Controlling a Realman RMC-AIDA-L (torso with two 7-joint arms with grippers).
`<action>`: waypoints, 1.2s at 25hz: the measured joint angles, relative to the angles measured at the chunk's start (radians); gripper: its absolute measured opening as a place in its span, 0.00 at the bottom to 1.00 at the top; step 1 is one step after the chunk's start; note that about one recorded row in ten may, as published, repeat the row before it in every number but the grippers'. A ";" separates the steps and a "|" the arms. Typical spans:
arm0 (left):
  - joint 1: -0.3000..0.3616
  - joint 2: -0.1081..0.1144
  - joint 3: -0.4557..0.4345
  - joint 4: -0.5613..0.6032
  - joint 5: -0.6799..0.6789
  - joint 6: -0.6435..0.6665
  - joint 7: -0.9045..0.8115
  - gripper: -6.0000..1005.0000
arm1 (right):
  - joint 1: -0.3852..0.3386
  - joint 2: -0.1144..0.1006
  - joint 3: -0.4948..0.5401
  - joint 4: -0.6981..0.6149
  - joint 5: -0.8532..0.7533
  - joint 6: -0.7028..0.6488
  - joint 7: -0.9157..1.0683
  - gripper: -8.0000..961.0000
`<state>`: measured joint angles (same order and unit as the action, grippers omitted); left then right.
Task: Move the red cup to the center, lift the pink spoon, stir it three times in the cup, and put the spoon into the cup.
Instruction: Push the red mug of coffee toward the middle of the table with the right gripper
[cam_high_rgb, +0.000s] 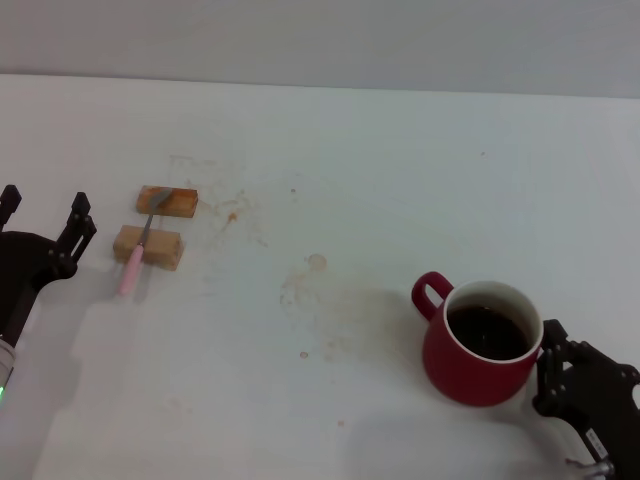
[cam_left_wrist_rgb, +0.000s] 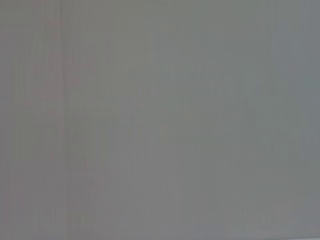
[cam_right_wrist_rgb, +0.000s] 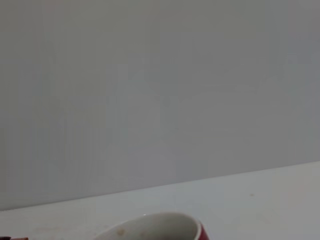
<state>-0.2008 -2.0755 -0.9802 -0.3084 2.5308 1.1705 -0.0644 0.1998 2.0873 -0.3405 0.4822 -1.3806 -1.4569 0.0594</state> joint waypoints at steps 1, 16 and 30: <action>0.000 0.000 0.000 0.000 0.000 0.000 0.000 0.80 | 0.006 0.000 0.000 0.000 0.000 0.005 0.001 0.01; 0.000 0.002 0.000 0.005 0.000 0.002 0.000 0.80 | 0.104 0.005 0.012 0.002 -0.047 0.101 0.004 0.01; 0.000 0.002 0.000 0.003 0.000 0.007 0.000 0.80 | 0.180 0.005 0.014 0.001 -0.054 0.143 0.005 0.01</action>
<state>-0.2009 -2.0739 -0.9802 -0.3057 2.5310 1.1771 -0.0644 0.3802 2.0924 -0.3265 0.4835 -1.4343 -1.3138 0.0641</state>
